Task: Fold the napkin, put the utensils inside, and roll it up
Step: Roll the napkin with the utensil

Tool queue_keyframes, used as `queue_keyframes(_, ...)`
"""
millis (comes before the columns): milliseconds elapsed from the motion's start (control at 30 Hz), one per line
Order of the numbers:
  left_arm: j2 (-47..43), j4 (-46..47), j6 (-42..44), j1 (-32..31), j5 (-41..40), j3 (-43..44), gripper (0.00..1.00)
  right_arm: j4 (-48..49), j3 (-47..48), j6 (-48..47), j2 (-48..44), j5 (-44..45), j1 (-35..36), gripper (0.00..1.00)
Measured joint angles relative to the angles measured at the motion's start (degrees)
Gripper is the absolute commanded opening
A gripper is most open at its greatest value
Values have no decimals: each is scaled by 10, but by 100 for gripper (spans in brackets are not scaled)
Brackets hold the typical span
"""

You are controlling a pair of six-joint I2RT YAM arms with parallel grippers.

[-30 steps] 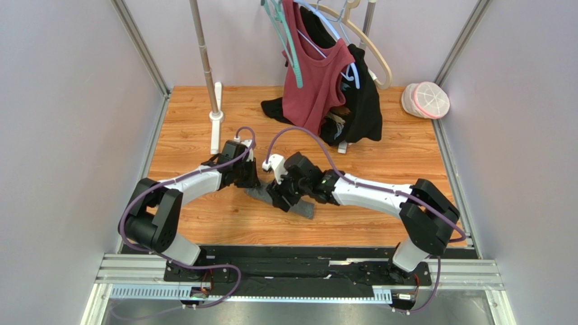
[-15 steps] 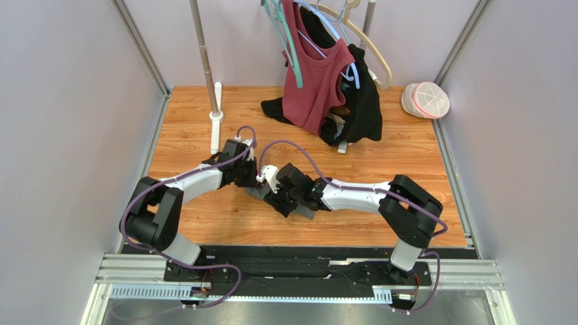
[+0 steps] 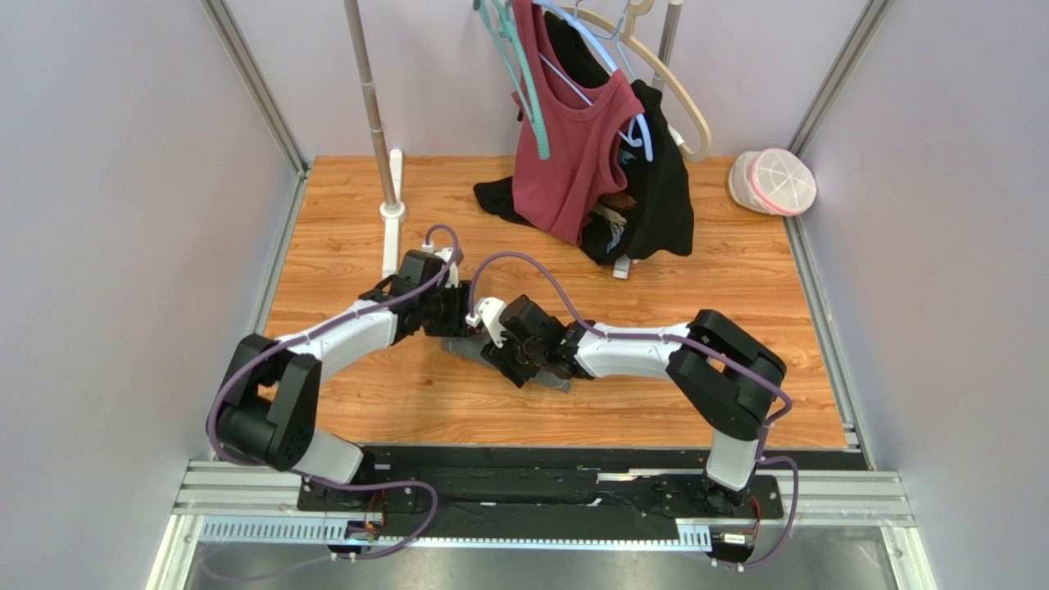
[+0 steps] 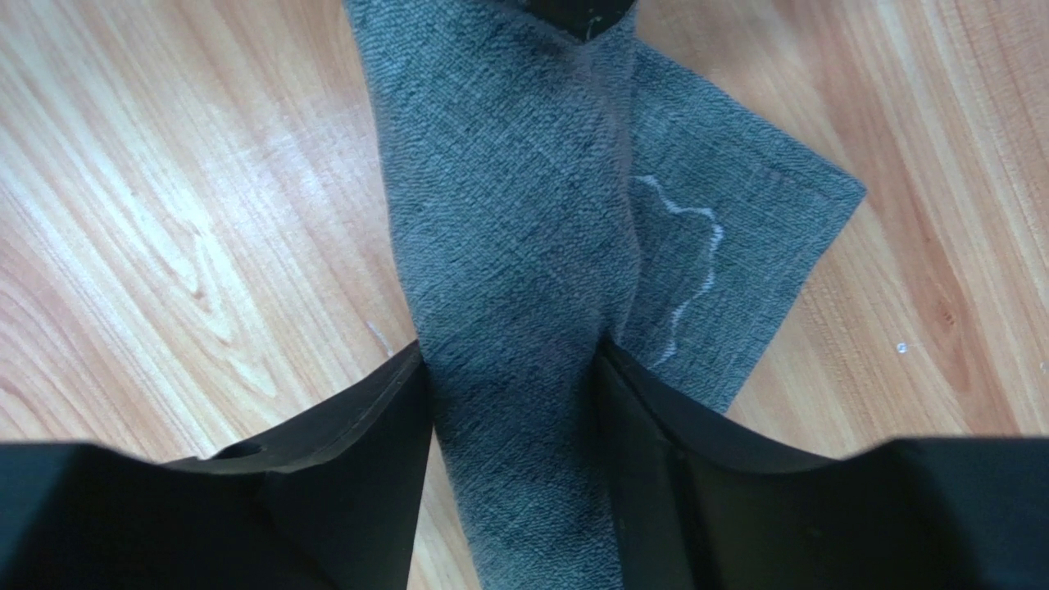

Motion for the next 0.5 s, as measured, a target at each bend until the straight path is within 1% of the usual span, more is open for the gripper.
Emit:
queue_keyframes(33,-11,-3,-2,0,-4,0,61,0,2,1,1,-3,-4,46)
queue_keyframes(67,-21,-6,-3,0,-8,0,63,-2,3,4,2,-11,-8,44)
queue_keyframes(133,-48,-12,-5,0,-25,0,64,-4,5,12,2,-29,-19,41)
queue_keyframes(300,-118,-28,-11,0,-76,-1,66,-10,9,27,2,-80,-42,39)
queue_keyframes(400,-154,-25,-13,0,-92,-13,66,-15,13,43,5,-130,-63,39)
queue_keyframes(500,-172,-21,-13,0,-93,-32,66,-19,19,61,12,-186,-88,39)
